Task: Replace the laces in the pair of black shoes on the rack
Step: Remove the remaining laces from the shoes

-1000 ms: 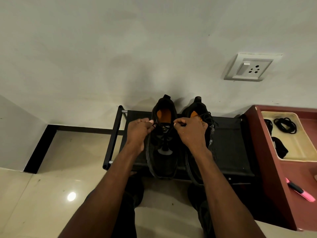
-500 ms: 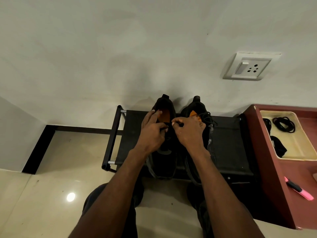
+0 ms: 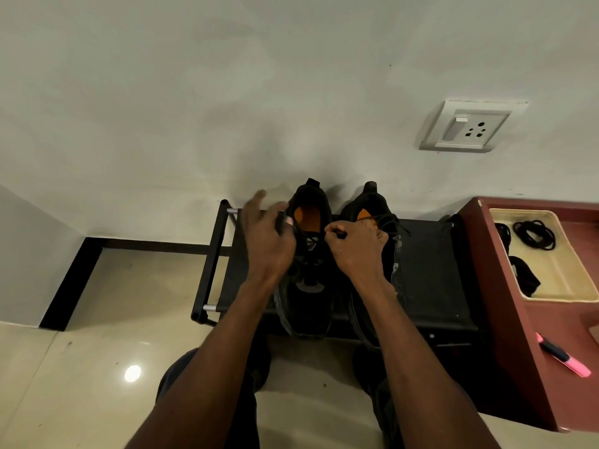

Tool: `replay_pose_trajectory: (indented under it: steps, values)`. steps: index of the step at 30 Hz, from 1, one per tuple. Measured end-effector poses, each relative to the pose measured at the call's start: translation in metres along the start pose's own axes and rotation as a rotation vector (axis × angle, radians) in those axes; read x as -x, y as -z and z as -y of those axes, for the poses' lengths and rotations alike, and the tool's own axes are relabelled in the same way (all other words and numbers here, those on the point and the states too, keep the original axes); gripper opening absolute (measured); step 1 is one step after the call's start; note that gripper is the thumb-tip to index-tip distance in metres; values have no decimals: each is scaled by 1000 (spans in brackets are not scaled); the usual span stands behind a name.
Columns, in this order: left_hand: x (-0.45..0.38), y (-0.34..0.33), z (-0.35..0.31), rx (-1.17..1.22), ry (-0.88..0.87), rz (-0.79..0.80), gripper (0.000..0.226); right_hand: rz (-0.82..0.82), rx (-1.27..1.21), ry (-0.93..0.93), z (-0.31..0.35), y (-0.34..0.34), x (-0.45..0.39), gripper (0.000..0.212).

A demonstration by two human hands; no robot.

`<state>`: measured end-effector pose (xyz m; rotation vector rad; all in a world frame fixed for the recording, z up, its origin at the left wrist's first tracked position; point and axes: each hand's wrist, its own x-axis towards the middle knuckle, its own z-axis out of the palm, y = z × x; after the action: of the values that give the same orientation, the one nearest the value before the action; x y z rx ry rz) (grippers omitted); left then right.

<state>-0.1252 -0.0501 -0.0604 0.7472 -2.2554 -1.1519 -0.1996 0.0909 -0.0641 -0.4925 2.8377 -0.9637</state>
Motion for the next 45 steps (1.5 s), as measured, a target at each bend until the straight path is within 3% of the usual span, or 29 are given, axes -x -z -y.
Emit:
replay_pose_trajectory:
  steps: [4, 8, 11, 16, 18, 21, 25, 27, 31, 33, 38, 41, 43, 45]
  values:
    - [15, -17, 7, -348, -246, 318, 25, -8, -21, -3, 1, 0, 0, 17]
    - [14, -21, 12, -329, -287, 294, 18, -2, -13, -1, 0, -2, 0, 16]
    - [5, -15, 8, -135, -229, 46, 11, 4, -7, -3, 1, 1, 0, 16]
    - [-21, 19, 6, 386, 246, -633, 9, 27, 1, -10, 1, 3, 1, 17]
    - [-24, 26, 11, 332, 318, -689, 18, 28, -10, -11, 2, 1, 2, 17]
    - [-17, 21, 11, 149, 162, -475, 30, 24, -13, -17, 3, 2, 2, 17]
    - [-7, 0, 7, -132, -200, 128, 20, 19, 18, 2, 7, 4, 4, 20]
    - [-1, -10, 11, -286, -280, 333, 20, 14, 47, 12, 9, 6, 5, 22]
    - [2, -14, 16, -241, -263, 450, 18, 21, 62, 29, 9, 7, 9, 23]
    - [0, -10, 11, -70, -184, 338, 14, 13, 46, 33, 8, 6, 9, 22]
    - [-5, 5, -3, 315, 116, -280, 9, 15, 27, 31, 8, 4, 10, 19]
    - [-12, 12, 2, 372, 284, -526, 24, 2, 31, 38, 7, 4, 10, 19]
    - [-14, 17, 8, 193, 293, -587, 51, -1, 31, 45, 6, 4, 11, 20]
    - [-12, 16, 13, 28, 211, -454, 54, -4, 48, 69, 7, 2, 12, 22]
